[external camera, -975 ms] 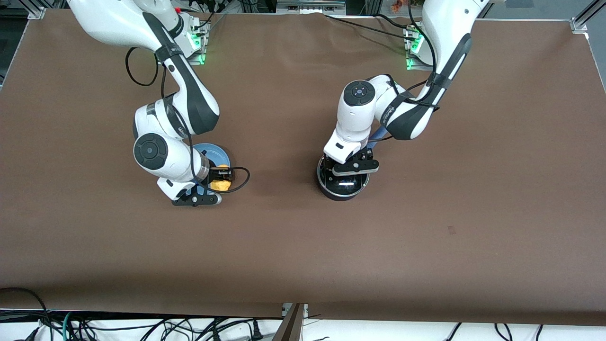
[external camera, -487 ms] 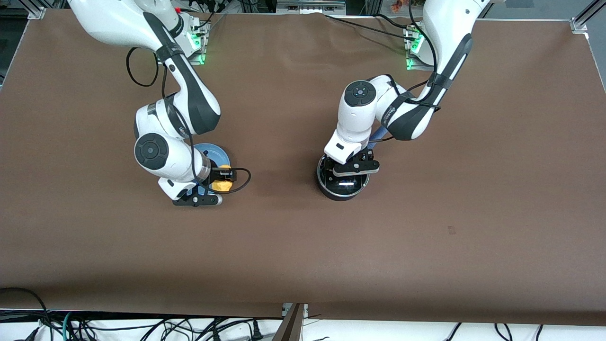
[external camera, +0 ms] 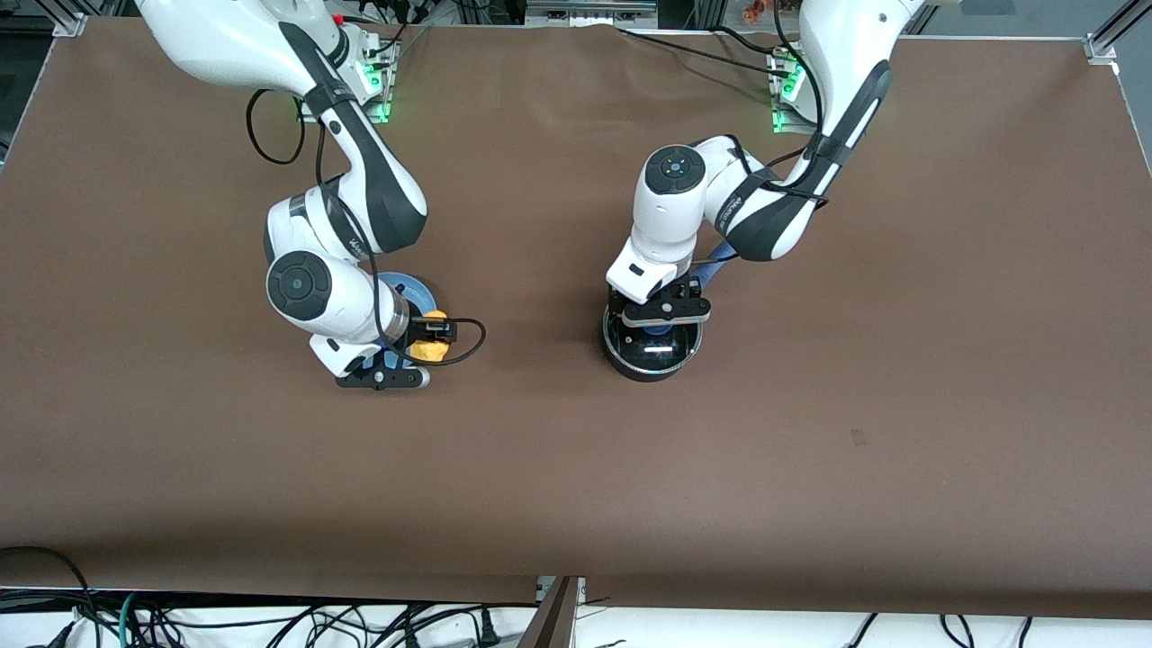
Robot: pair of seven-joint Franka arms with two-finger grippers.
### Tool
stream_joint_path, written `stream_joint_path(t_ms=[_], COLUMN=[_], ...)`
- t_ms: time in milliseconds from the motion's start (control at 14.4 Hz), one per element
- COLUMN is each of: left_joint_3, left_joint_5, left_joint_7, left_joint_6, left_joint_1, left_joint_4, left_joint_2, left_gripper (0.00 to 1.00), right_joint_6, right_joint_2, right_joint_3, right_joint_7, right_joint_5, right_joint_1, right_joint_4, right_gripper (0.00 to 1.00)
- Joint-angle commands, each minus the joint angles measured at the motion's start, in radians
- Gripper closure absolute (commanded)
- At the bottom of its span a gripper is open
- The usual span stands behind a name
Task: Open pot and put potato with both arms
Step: 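Lift the yellow potato off the blue plate with the right gripper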
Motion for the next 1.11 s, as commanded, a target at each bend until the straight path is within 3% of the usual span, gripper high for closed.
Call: stream_joint_path(t_ms=[0, 696, 1044], left_joint_3=[-0.015, -0.013, -0.013], left_joint_5=[-0.016, -0.016, -0.014], left_joint_7=[0.026, 0.043, 0.045], left_joint_6=[-0.031, -0.031, -0.031], left_joint_1=[0.014, 0.02, 0.02], left_joint_4=[-0.005, -0.005, -0.005], left_joint_2=[-0.025, -0.023, -0.023], left_gripper=[0.15, 0.25, 0.35], right_joint_6=[-0.007, -0.007, -0.007], right_joint_2=[0.011, 0.014, 0.014], right_joint_3=[0.001, 0.001, 0.001], right_joint_7=[0.01, 0.012, 0.015], right_joint_5=[0.021, 0.02, 0.021], right_joint_1=[0.002, 0.002, 0.003], right_joint_4=[0.026, 0.026, 0.026], right_gripper=[0.78, 0.78, 0.78])
